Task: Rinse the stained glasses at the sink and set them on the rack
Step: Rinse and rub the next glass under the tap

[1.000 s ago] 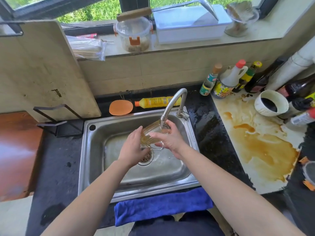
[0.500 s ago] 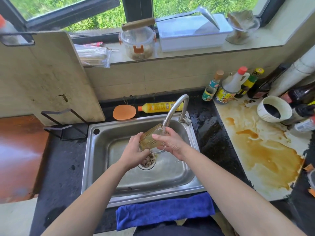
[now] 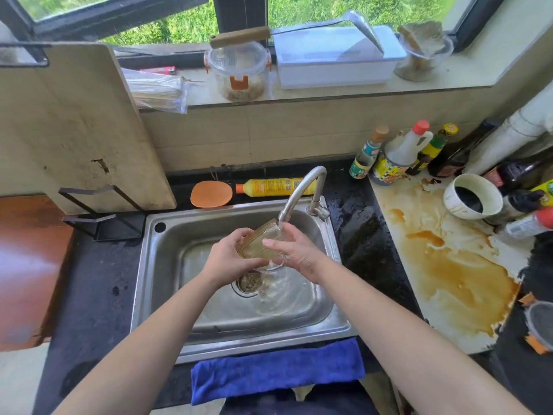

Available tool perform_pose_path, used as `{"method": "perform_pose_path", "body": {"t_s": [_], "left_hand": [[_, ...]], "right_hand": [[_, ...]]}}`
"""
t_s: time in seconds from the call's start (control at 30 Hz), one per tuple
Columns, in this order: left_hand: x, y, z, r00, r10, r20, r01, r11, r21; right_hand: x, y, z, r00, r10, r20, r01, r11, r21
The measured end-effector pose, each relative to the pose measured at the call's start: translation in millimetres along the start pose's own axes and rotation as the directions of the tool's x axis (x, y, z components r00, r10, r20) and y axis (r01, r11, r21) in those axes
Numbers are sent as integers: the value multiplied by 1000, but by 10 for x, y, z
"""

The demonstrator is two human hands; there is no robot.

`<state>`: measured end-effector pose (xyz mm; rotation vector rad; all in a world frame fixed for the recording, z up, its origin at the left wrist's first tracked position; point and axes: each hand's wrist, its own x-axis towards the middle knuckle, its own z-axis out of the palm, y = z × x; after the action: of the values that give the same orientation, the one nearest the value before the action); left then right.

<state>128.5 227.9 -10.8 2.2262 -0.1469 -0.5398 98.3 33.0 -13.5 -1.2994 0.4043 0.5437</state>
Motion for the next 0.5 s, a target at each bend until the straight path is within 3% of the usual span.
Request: {"method": "perform_pose_path", "body": {"t_s": [0.17, 0.5], "left_hand": [[41, 36, 48, 1000, -31, 4, 31, 999, -43], [128, 95, 122, 999, 28, -29, -28, 1000, 5]], "right_hand": [[133, 82, -33, 999, -7, -50, 5, 999, -34], [118, 78, -77, 996, 10, -89, -3, 997, 81]]}}
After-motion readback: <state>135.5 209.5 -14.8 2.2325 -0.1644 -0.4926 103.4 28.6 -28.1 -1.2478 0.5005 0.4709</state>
